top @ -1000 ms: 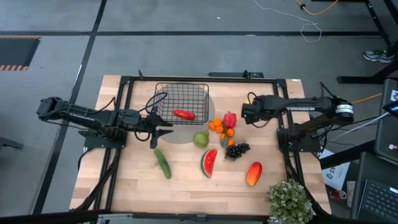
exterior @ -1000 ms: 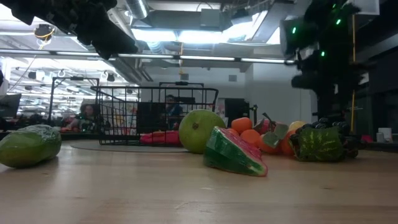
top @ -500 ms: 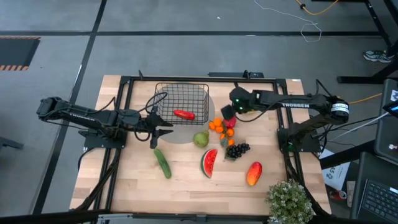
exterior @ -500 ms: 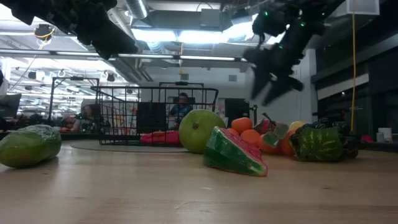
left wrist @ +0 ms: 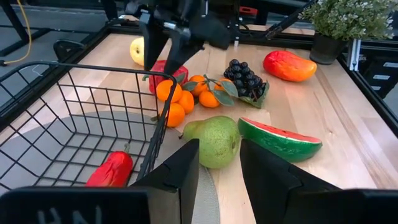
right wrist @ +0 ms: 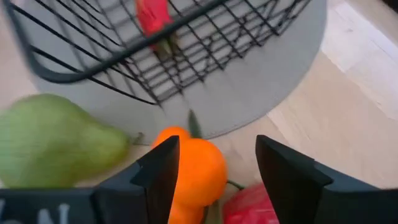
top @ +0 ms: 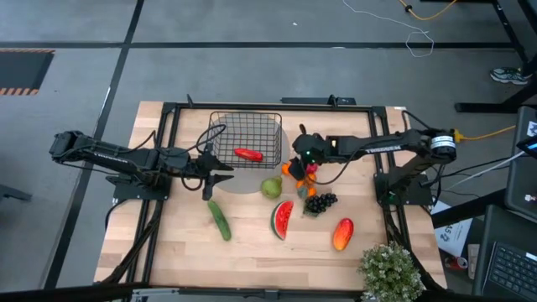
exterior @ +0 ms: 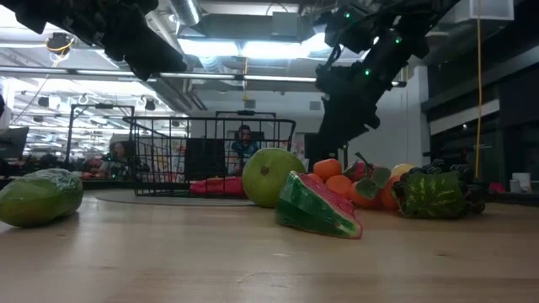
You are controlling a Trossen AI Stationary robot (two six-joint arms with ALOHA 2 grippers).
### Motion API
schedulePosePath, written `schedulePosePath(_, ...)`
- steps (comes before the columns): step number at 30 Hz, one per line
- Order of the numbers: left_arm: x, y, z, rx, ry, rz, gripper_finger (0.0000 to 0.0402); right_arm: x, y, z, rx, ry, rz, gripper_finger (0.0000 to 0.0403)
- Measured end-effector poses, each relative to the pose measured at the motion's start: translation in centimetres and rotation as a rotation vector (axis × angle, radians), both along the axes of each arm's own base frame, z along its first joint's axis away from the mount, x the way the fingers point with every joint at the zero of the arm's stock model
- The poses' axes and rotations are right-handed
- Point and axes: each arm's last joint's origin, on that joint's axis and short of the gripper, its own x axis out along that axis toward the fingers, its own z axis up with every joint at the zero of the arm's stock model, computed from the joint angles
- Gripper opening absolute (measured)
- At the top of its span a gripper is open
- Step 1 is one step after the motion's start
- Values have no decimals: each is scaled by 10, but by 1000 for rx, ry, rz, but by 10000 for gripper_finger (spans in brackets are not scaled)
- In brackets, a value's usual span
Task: Build produce basket
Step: Put the top tangerine into the wire basket
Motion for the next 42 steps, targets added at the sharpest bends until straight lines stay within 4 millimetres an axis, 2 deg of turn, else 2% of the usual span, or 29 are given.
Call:
schedulePosePath(13,0,0,0,0,0,0,115,11,17,-30,21,90,35,214)
schedulePosePath(35,0,0,0,0,0,0,115,10,22,-33,79,92,-34,212)
schedulePosePath(38,0,0,0,0,0,0,115,10,27,-33,56,97,-31,198)
schedulePosePath(42,0,0,0,0,0,0,114,10,32,-33,43,104,-20,158)
